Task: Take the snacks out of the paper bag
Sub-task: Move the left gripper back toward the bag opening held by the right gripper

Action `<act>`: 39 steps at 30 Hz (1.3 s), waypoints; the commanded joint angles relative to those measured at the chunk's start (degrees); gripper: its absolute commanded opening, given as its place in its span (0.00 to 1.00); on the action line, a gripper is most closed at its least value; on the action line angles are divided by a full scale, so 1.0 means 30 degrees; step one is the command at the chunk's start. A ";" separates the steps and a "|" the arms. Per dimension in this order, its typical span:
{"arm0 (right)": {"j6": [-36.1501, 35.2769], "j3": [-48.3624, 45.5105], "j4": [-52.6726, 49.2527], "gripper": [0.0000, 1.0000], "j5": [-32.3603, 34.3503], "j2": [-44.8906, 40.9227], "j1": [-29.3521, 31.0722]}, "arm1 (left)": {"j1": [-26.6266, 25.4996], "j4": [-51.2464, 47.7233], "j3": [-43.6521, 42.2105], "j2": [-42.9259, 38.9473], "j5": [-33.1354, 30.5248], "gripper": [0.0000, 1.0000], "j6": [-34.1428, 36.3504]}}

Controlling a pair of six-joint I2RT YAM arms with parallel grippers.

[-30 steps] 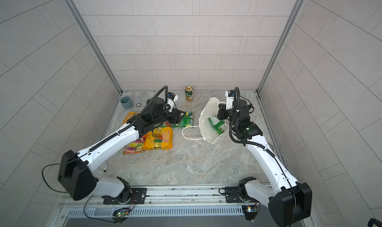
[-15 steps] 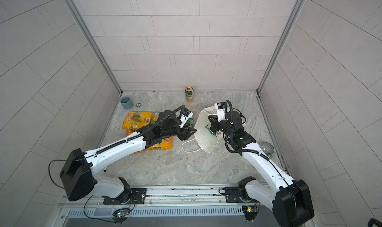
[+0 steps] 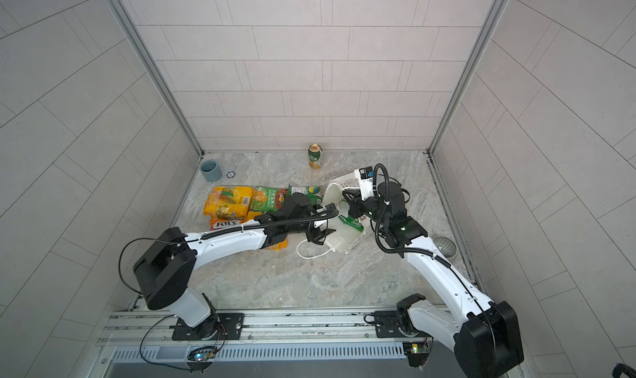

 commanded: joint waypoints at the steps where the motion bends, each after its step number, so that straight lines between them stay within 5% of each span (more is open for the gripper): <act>1: -0.0301 0.0585 0.0466 0.00 -0.0670 -0.0520 0.0103 | -0.0327 0.0299 0.0919 0.0702 -0.0147 0.66 0.3033; 31: 0.1259 0.0827 0.1759 0.00 -0.3484 -0.1130 0.0103 | -0.1333 0.0531 0.3526 0.5316 -0.5486 0.62 0.9084; 39: 0.1568 0.0765 0.2081 0.00 -0.3769 -0.1470 0.0121 | -0.1356 0.1614 0.4232 0.6971 -0.7139 0.44 1.0690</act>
